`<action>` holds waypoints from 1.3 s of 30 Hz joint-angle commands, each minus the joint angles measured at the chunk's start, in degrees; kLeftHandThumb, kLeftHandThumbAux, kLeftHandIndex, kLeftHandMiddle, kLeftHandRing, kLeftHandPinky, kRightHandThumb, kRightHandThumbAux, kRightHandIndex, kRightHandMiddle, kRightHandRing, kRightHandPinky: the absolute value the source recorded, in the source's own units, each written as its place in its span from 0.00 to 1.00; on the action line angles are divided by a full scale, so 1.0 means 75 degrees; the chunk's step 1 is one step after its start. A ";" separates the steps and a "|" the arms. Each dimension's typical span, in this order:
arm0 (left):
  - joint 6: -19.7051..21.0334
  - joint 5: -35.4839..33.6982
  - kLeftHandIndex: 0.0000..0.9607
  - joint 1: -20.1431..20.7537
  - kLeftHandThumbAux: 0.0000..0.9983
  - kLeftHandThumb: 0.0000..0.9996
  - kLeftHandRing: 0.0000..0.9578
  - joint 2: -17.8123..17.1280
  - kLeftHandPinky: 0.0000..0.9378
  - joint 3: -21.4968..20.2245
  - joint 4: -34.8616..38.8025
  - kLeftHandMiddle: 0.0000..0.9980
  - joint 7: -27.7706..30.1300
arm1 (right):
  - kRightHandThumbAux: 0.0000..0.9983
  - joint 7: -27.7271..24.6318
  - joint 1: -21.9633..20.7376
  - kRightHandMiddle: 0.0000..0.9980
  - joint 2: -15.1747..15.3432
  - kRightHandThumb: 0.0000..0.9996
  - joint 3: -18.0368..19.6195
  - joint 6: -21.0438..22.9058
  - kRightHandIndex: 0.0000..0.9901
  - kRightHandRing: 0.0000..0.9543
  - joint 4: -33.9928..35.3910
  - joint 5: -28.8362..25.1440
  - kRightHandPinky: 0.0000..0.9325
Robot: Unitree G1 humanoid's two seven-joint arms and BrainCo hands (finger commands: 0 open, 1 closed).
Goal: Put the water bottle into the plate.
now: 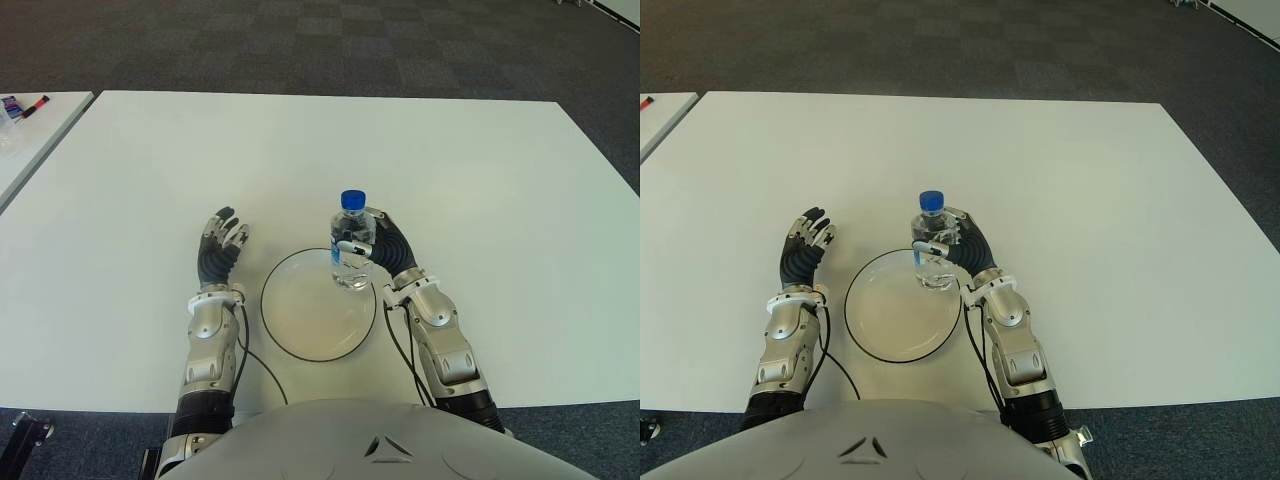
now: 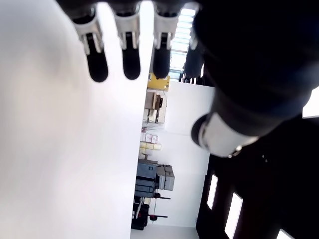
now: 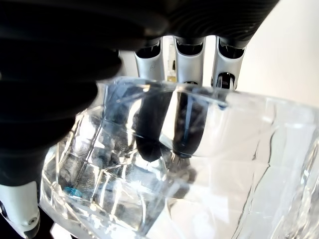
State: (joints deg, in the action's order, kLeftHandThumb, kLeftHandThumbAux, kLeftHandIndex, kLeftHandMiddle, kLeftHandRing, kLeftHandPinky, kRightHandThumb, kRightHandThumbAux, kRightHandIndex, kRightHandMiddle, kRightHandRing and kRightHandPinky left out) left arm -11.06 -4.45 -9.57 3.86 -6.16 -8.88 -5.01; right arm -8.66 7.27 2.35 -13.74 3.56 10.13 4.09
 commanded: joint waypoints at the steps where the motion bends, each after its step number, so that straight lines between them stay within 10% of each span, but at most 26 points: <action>1: 0.0245 0.0077 0.20 0.0038 0.78 0.41 0.15 0.0120 0.20 0.0050 0.0090 0.15 -0.0152 | 0.67 -0.0147 0.0170 0.54 0.0028 0.86 -0.0093 -0.0074 0.41 0.93 -0.0015 -0.0119 0.93; 39: 0.0644 0.0129 0.18 -0.0017 0.80 0.37 0.11 0.0134 0.18 0.0208 0.0410 0.12 -0.0256 | 0.67 -0.0361 0.0256 0.54 0.0077 0.86 -0.0573 0.0058 0.41 0.93 -0.0246 0.0197 0.93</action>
State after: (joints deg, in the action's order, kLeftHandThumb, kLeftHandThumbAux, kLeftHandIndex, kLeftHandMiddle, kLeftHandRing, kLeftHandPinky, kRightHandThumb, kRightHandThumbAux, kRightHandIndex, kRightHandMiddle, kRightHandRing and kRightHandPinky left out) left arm -7.15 -3.94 -9.69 3.89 -5.33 -6.18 -6.58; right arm -10.88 9.17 3.04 -17.70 3.69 8.44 6.43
